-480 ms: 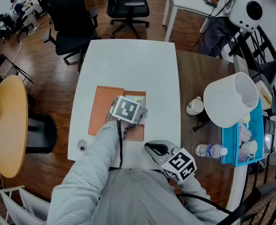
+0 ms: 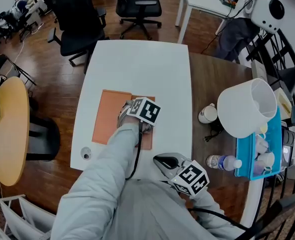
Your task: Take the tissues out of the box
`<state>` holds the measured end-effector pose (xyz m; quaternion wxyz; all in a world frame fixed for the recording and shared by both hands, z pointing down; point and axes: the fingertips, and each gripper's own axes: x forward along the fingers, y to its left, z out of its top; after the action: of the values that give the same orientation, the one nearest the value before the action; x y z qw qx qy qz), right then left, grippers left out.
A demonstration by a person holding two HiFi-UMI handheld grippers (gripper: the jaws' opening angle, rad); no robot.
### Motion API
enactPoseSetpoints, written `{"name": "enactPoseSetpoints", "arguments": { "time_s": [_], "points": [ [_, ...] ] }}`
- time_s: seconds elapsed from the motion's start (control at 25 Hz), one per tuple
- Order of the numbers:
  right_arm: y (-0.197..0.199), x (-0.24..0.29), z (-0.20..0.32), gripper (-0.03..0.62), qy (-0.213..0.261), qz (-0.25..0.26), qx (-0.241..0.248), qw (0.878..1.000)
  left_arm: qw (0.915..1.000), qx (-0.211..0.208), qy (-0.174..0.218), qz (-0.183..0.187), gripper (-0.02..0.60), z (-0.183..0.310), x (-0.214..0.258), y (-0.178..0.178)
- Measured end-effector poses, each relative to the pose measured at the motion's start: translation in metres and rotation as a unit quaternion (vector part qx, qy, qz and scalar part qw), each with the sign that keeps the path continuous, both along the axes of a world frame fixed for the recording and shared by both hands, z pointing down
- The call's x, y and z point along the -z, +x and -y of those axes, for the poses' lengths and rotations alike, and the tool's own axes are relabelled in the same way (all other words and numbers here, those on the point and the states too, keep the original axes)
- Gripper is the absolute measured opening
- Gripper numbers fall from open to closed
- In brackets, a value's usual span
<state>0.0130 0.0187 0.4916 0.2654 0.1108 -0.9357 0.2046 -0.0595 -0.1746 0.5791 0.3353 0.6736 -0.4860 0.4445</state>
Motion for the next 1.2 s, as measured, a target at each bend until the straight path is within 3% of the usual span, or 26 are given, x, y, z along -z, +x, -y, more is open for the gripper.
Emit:
{"name": "enactPoseSetpoints", "arguments": {
  "time_s": [0.48,0.64,0.8,0.88,1.0,1.2],
  "points": [
    [-0.002,0.0,0.0,0.002,-0.005,0.009,-0.003,1.0,0.9997,-0.018,0.014,0.01,0.418,-0.008,0.008,-0.007],
    [-0.003,0.0,0.001,0.002,-0.01,0.013,-0.007,1.0,0.9983,-0.02,0.052,-0.016,0.409,-0.009,0.037,-0.009],
    [-0.003,0.003,0.0,0.002,-0.012,0.017,-0.016,1.0,0.9926,-0.055,0.1,-0.04,0.403,-0.013,0.089,0.001],
    [-0.002,0.01,-0.001,0.002,-0.007,0.021,-0.015,1.0,0.9865,-0.09,0.122,-0.063,0.403,-0.017,0.117,0.019],
    [-0.001,0.022,-0.005,0.002,-0.001,0.031,-0.008,0.999,0.9679,-0.193,0.142,-0.077,0.403,-0.027,0.14,0.064],
    [0.009,0.035,-0.013,0.002,-0.002,0.047,-0.012,0.999,0.9257,-0.366,0.09,-0.037,0.403,-0.057,0.101,0.139]
  ]
}}
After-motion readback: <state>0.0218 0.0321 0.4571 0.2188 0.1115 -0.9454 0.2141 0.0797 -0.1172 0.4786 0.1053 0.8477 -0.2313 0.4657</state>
